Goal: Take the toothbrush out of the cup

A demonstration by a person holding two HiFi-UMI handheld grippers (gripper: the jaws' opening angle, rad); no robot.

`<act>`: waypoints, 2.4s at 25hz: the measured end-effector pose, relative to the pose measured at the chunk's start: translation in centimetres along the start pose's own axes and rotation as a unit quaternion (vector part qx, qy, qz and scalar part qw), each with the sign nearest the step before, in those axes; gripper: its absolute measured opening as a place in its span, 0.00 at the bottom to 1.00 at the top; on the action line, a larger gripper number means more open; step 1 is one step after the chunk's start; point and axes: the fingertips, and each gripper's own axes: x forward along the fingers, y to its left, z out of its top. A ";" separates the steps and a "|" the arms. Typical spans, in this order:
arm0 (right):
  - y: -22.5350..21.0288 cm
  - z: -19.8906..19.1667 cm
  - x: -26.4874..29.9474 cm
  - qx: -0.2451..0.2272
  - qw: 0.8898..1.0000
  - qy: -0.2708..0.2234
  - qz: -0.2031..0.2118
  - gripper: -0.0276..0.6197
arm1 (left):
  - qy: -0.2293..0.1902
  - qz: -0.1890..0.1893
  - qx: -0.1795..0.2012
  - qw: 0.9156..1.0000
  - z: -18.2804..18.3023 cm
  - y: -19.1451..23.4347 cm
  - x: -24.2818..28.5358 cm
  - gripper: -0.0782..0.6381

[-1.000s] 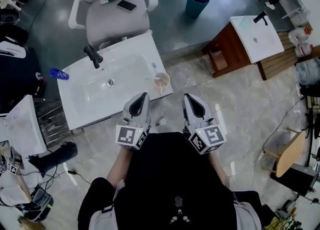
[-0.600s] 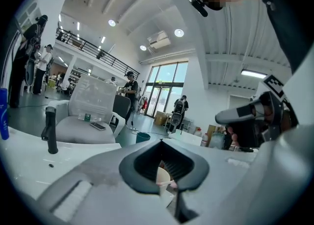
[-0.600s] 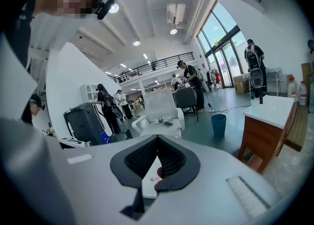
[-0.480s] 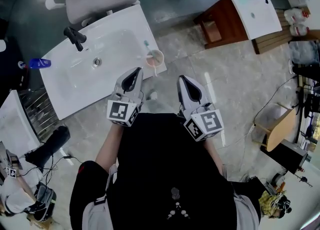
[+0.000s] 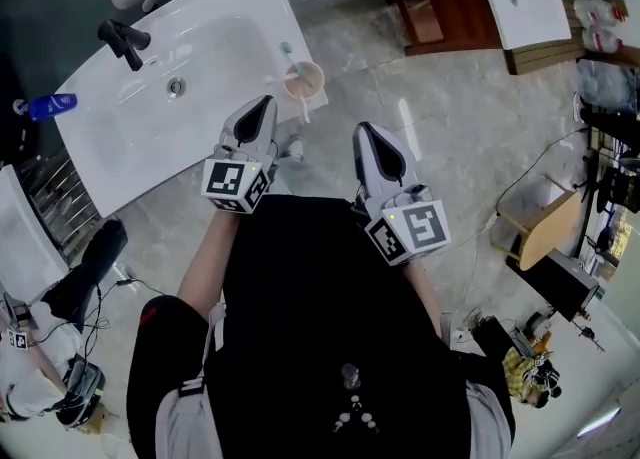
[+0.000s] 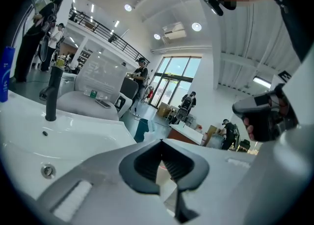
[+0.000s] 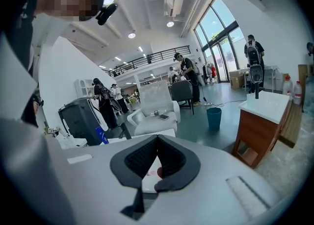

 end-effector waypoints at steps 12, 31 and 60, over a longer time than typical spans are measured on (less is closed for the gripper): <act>-1.6 -1.4 0.5 0.016 0.999 0.015 -0.027 0.05 | 0.040 -0.020 0.004 0.999 -2.7 0.8 3.3 0.24; -4.3 -1.2 1.1 0.044 0.997 0.016 -0.061 0.05 | 0.061 -0.023 0.007 0.998 -2.5 1.7 6.6 0.25; -4.5 -1.5 1.3 0.052 0.996 0.016 -0.067 0.05 | 0.057 -0.007 0.007 0.998 -2.4 1.9 5.4 0.17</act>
